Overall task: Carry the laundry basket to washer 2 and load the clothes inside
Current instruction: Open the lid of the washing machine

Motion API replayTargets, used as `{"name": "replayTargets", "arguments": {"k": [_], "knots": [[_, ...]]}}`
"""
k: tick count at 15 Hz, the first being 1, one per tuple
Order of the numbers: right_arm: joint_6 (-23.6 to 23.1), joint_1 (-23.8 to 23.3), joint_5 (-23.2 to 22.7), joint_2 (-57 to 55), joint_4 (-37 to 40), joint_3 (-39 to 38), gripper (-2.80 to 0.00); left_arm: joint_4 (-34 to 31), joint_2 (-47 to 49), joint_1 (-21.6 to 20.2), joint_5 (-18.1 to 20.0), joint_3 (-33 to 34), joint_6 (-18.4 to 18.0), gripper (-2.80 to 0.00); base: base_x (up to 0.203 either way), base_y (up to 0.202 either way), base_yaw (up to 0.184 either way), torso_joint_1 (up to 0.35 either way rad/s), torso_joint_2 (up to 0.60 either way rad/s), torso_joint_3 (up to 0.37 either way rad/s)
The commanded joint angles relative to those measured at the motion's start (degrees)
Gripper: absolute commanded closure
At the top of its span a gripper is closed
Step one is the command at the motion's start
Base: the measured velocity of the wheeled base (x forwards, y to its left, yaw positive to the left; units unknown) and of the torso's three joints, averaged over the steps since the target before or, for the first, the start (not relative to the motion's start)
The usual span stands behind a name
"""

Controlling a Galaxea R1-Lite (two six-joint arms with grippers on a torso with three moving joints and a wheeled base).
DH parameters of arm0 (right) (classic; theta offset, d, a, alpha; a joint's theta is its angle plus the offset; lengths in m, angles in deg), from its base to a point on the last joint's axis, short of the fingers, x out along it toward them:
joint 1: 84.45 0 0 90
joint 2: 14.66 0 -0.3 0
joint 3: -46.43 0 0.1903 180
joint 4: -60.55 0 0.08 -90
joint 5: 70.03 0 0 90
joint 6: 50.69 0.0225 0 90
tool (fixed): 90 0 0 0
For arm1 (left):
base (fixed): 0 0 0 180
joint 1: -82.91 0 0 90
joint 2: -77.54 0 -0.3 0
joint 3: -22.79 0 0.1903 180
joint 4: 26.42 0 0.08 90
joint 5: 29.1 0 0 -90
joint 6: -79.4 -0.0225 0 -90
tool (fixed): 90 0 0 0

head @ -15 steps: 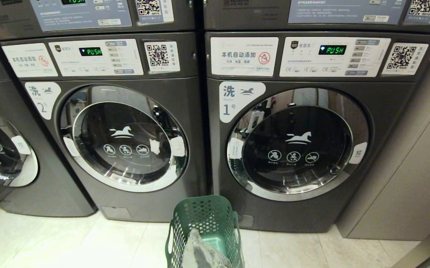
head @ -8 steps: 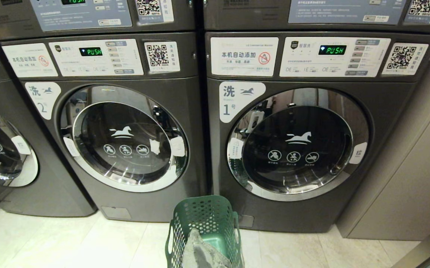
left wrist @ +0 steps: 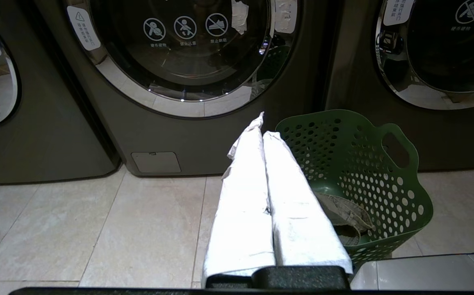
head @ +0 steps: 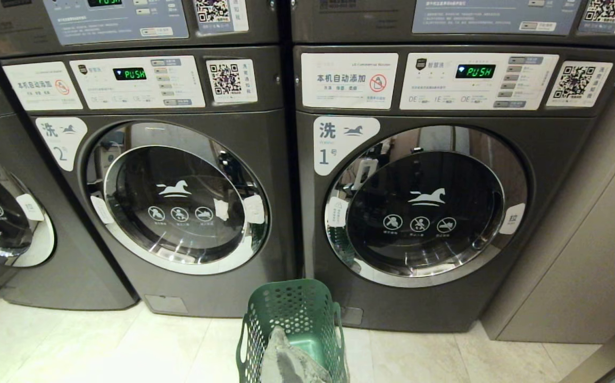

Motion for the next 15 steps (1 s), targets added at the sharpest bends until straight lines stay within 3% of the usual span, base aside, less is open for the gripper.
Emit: {"name": "replayTargets", "arguments": {"k": [1, 10, 15], "knots": [[-0.2, 0.0, -0.1, 0.0, 0.0, 0.0, 0.00, 0.0, -0.1, 0.0, -0.1, 0.1, 0.0, 0.00, 0.000, 0.000, 0.000, 0.000, 0.00, 0.000], [-0.2, 0.0, 0.0, 0.0, 0.1, 0.0, 0.00, 0.0, -0.1, 0.0, -0.1, 0.1, 0.0, 0.00, 0.000, 0.000, 0.000, 0.000, 0.00, 0.000], [-0.6, 0.0, 0.0, 0.0, 0.0, 0.0, 0.00, 0.0, -0.1, 0.0, -0.1, 0.1, 0.0, 0.00, 0.000, 0.000, 0.000, 0.002, 0.00, -0.146]]}}
